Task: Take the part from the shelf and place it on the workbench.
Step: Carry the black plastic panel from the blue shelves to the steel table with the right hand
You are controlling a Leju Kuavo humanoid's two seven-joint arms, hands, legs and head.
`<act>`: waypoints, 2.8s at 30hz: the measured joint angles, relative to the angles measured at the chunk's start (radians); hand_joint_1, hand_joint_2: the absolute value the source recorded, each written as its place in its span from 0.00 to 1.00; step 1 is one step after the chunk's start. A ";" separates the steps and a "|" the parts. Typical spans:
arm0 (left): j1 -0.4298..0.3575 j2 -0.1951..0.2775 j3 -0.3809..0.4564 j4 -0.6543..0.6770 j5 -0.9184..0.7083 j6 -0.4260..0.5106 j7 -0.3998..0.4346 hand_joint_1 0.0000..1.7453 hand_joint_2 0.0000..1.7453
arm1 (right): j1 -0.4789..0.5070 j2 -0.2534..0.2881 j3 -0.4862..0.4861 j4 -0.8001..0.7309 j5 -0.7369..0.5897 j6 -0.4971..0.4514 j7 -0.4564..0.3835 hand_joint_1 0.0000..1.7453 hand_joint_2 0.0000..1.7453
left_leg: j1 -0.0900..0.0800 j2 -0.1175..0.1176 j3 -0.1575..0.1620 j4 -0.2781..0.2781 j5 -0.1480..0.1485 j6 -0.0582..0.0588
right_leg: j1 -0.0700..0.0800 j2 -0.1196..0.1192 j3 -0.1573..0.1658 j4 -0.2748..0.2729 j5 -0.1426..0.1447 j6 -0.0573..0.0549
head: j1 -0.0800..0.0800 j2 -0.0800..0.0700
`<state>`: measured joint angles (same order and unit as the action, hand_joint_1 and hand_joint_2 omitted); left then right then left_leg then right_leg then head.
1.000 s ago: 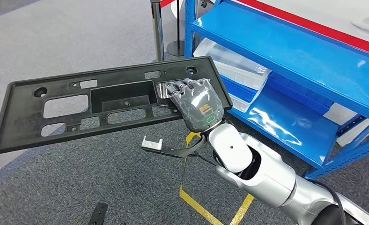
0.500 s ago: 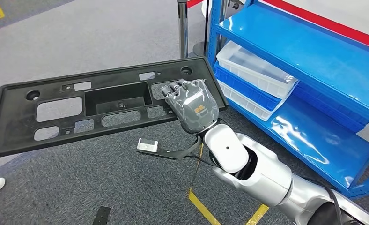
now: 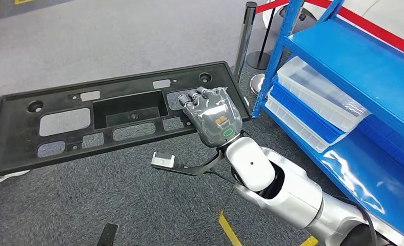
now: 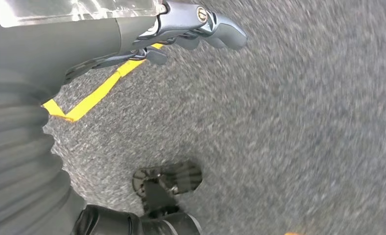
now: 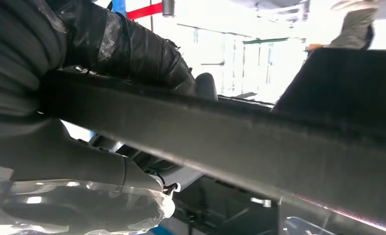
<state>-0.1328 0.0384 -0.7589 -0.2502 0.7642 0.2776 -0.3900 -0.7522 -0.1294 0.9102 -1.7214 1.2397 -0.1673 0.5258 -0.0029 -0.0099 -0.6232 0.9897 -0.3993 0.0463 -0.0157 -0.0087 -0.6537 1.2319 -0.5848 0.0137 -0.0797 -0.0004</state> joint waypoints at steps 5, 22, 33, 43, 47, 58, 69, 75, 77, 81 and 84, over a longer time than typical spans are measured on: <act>0.002 0.000 -0.001 0.000 0.001 -0.002 0.004 0.00 1.00 | 0.011 -0.002 0.001 -0.001 0.012 0.010 0.000 1.00 1.00 | 0.005 -0.075 -0.003 0.028 -0.016 -0.006 | -0.009 0.037 -0.006 -0.051 0.095 0.006 | 0.002 0.000; 0.003 0.001 -0.002 -0.001 0.004 -0.005 0.007 0.00 1.00 | 0.007 0.000 0.003 -0.016 0.017 0.013 -0.003 1.00 1.00 | 0.000 0.060 -0.055 0.072 -0.007 -0.035 | -0.001 -0.070 0.064 -0.171 0.106 -0.020 | -0.015 0.000; 0.003 0.001 -0.002 -0.001 0.005 -0.005 0.008 0.00 1.00 | 0.009 -0.001 0.006 -0.023 0.019 0.014 -0.003 1.00 1.00 | -0.004 -0.034 0.001 -0.002 0.000 0.002 | 0.012 0.005 -0.056 0.063 0.011 -0.004 | 0.002 0.000; 0.008 0.003 -0.003 -0.002 0.003 -0.008 0.013 0.00 1.00 | 0.007 0.000 0.012 -0.028 0.024 0.018 -0.005 1.00 1.00 | 0.004 -0.104 -0.046 0.073 -0.031 -0.037 | -0.002 0.064 0.046 -0.177 0.130 -0.028 | -0.006 0.000; 0.002 0.000 -0.003 -0.003 0.001 -0.009 0.015 0.00 1.00 | 0.004 0.000 0.013 -0.028 0.024 0.019 -0.006 1.00 1.00 | 0.006 -0.002 -0.160 0.287 -0.115 -0.051 | 0.007 0.006 0.060 -0.179 0.119 -0.040 | -0.018 0.000; 0.000 0.005 -0.003 -0.003 -0.008 -0.011 0.019 0.00 1.00 | 0.002 0.003 0.013 -0.027 0.028 0.021 -0.012 1.00 1.00 | -0.031 0.041 -0.010 -0.011 0.010 0.019 | 0.018 -0.089 0.097 -0.196 0.088 -0.021 | -0.018 0.000; -0.005 0.001 -0.005 -0.003 -0.008 -0.010 0.024 0.00 1.00 | 0.007 0.005 0.013 -0.022 0.029 0.017 -0.013 1.00 1.00 | 0.010 -0.097 -0.012 0.045 -0.029 -0.022 | -0.021 0.078 0.028 -0.155 0.132 0.023 | -0.007 0.000; 0.002 0.000 -0.005 -0.003 -0.007 -0.008 0.024 0.00 1.00 | 0.006 0.008 0.013 -0.022 0.031 0.015 -0.015 1.00 1.00 | 0.014 -0.040 -0.074 0.141 -0.069 -0.046 | -0.014 0.032 0.040 -0.163 0.121 -0.018 | -0.012 0.000; -0.001 0.000 -0.005 -0.003 -0.007 -0.008 0.023 0.00 1.00 | 0.005 0.008 0.013 -0.022 0.031 0.015 -0.015 1.00 1.00 | 0.015 -0.002 -0.146 0.274 -0.123 -0.049 | -0.005 0.006 0.044 -0.163 0.116 -0.026 | -0.017 0.000; 0.001 0.000 -0.005 -0.003 -0.007 -0.008 0.023 0.00 1.00 | 0.007 0.008 0.013 -0.022 0.031 0.015 -0.015 1.00 1.00 | 0.011 0.012 -0.147 0.249 -0.071 -0.035 | 0.006 -0.043 0.053 -0.163 0.104 -0.030 | -0.017 0.000; -0.002 0.000 -0.005 -0.003 -0.007 -0.008 0.022 0.00 1.00 | 0.005 0.008 0.013 -0.022 0.031 0.015 -0.015 1.00 1.00 | -0.013 0.071 -0.054 0.072 -0.015 -0.015 | 0.010 -0.073 0.066 -0.170 0.096 -0.023 | -0.016 0.000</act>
<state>-0.1349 0.0385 -0.7641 -0.2533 0.7569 0.2697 -0.3682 -0.7475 -0.1209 0.9236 -1.7430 1.2707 -0.1527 0.5112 -0.0161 0.0607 -0.6769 1.0619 -0.4147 0.0311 -0.0052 -0.0816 -0.5872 1.0622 -0.4892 -0.0096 -0.0961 -0.0003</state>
